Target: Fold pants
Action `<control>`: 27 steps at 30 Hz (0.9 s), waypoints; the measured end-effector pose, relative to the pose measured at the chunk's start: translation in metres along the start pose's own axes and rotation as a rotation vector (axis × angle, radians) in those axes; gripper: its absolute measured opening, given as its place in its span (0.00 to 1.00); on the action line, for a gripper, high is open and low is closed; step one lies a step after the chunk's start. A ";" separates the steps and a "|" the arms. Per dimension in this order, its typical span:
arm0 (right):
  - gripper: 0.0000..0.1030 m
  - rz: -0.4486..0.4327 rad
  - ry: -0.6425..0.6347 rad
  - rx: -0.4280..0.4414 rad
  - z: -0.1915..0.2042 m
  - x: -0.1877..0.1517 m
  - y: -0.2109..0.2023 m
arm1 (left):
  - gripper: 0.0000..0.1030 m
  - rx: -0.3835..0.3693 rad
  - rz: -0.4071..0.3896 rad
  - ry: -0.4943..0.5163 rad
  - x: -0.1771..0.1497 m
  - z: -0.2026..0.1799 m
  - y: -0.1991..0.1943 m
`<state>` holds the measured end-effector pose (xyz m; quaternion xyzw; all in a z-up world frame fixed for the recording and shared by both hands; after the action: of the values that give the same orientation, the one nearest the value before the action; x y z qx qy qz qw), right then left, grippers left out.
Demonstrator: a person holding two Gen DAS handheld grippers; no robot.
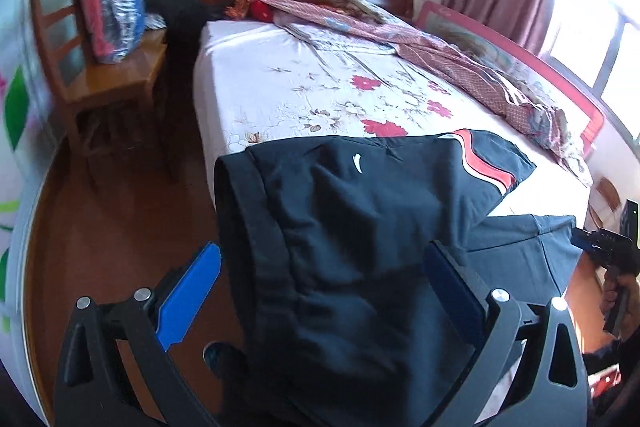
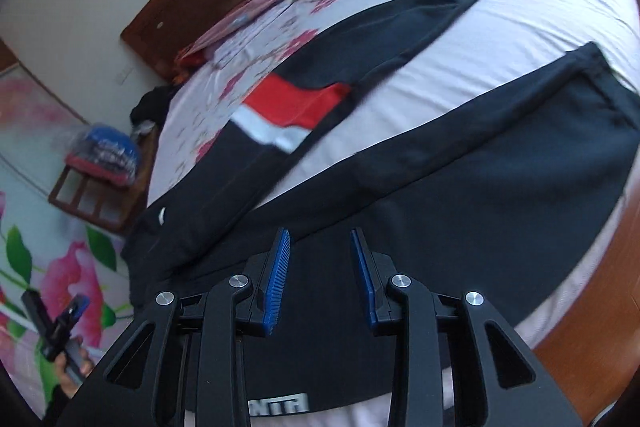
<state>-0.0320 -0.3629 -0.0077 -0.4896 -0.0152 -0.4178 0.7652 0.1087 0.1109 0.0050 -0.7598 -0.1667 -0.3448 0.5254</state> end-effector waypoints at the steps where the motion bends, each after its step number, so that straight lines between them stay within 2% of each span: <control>1: 0.30 0.025 -0.014 0.006 0.017 -0.007 0.010 | 0.98 -0.032 0.012 -0.005 0.005 0.012 0.011; 2: 0.30 0.053 -0.033 0.026 0.033 -0.012 0.018 | 0.98 -0.076 0.025 -0.025 0.012 0.028 0.025; 6: 0.30 0.117 -0.097 0.057 0.085 -0.022 0.042 | 0.98 -0.120 0.017 -0.100 0.033 0.080 0.069; 8: 0.30 0.139 -0.098 0.060 0.099 -0.024 0.050 | 0.97 -0.138 0.016 -0.116 0.041 0.099 0.095; 10: 0.30 0.167 -0.097 0.066 0.108 -0.022 0.057 | 0.97 -0.163 0.035 -0.122 0.043 0.108 0.119; 13: 0.30 0.177 -0.115 0.045 0.118 -0.019 0.065 | 0.92 -0.243 0.075 -0.153 0.041 0.116 0.148; 16: 0.30 0.187 -0.108 0.051 0.123 -0.017 0.070 | 0.88 -0.291 0.095 -0.163 0.039 0.115 0.166; 20: 0.30 0.200 -0.105 0.048 0.127 -0.018 0.076 | 0.72 -0.343 0.101 -0.170 0.040 0.110 0.178; 21: 0.30 0.206 -0.105 0.051 0.127 -0.019 0.077 | 0.61 -0.334 0.101 -0.168 0.040 0.110 0.179; 22: 0.30 0.213 -0.104 0.061 0.129 -0.021 0.079 | 0.57 -0.327 0.103 -0.168 0.040 0.110 0.180; 23: 0.30 0.216 -0.102 0.059 0.130 -0.022 0.080 | 0.48 -0.313 0.102 -0.169 0.039 0.110 0.180; 24: 0.30 0.217 -0.101 0.059 0.132 -0.022 0.081 | 0.43 -0.274 0.106 -0.172 0.037 0.113 0.178; 26: 0.30 0.224 -0.105 0.073 0.134 -0.023 0.081 | 0.24 -0.230 0.096 -0.185 0.036 0.113 0.171; 27: 0.30 0.221 -0.113 0.068 0.134 -0.022 0.080 | 0.19 -0.210 0.080 -0.174 0.037 0.111 0.162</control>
<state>0.0581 -0.2333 -0.0062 -0.4846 -0.0183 -0.3021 0.8207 0.2734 0.1449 -0.1029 -0.8438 -0.1444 -0.2719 0.4397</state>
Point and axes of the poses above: each gripper's, at about its wrist camera, not at the fingertips, and y roughly the way its jaws point, z to its left, x to its top, the point moved 4 cm from there along y, roughly the way its jaws point, and after that the axes turned 1 degree about y, right-handed, at the moved point
